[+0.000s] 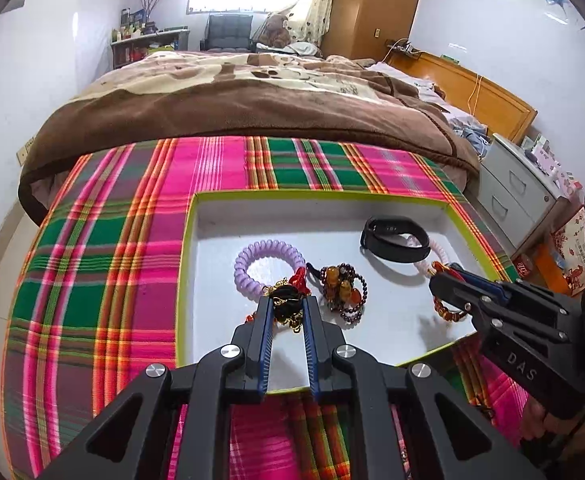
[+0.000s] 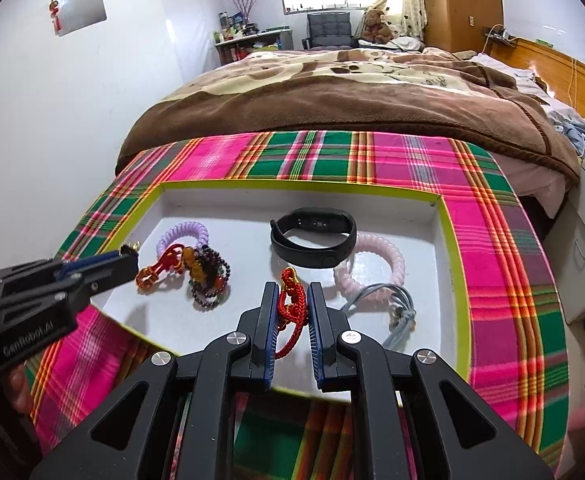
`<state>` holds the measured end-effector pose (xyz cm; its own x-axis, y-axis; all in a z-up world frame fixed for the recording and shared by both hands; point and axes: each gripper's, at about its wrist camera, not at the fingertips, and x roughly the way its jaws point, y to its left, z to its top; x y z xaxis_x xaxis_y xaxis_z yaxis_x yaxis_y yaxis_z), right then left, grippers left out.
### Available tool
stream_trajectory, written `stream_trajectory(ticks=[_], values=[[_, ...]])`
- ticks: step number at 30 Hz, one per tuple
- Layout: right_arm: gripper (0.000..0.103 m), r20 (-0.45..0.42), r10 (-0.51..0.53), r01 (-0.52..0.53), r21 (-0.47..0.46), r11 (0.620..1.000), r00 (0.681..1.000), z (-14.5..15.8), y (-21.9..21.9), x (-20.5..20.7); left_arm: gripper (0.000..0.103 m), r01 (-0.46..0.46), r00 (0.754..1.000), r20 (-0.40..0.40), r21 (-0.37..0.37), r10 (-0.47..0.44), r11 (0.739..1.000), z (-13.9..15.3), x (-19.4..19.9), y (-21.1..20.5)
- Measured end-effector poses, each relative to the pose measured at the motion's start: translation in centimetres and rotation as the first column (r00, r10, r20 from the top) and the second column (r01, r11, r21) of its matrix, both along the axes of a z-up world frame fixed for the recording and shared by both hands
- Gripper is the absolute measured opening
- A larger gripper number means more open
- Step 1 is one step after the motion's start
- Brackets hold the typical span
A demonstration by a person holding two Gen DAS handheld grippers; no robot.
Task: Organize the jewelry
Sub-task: 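Carry the gold charm with the left tool while the right tool carries the red keychain into the box, then open the left tool to release the gold charm while the right tool releases the red keychain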
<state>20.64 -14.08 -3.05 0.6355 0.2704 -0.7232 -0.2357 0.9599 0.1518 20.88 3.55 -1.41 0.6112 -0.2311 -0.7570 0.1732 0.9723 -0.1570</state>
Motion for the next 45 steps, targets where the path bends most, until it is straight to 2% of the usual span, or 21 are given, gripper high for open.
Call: stream_trajectory(ticks=[11,30,33,35,38,42,45], values=[[0.015,-0.020,0.001,-0.002,-0.025,1.000,1.000,-1.0,0.3,0.9,0.015,0.011,0.999,-0.030,-0.001,-0.011,1.000,-1.4,0.6,-0.6],[0.015,-0.041,-0.009,0.007,-0.046,0.999,0.999,-1.7,0.3,1.2,0.015,0.017,0.999,-0.052,0.007,-0.016,1.000,-1.9,0.5,-1.1],[0.016,-0.043,-0.009,0.007,-0.045,0.999,0.999,-1.7,0.4,1.2,0.017,0.021,0.998,-0.052,0.002,-0.021,1.000,-1.8,0.4,-1.2],[0.017,-0.043,-0.011,0.009,-0.044,0.999,0.999,-1.7,0.4,1.2,0.024,0.021,0.998,-0.051,0.006,-0.021,1.000,-1.8,0.4,-1.2],[0.021,-0.043,-0.015,0.013,-0.041,0.999,0.999,-1.6,0.4,1.1,0.026,0.020,0.998,-0.051,0.004,-0.019,1.000,-1.7,0.2,-1.2],[0.037,-0.039,-0.020,0.019,-0.023,1.000,0.999,-1.4,0.1,0.9,0.027,0.022,0.999,-0.043,0.007,-0.022,1.000,-1.4,-0.1,-1.3],[0.037,-0.034,-0.021,0.021,-0.022,1.000,0.999,-1.2,0.1,0.7,0.029,0.024,0.999,-0.041,0.008,-0.024,1.000,-1.2,-0.3,-1.4]])
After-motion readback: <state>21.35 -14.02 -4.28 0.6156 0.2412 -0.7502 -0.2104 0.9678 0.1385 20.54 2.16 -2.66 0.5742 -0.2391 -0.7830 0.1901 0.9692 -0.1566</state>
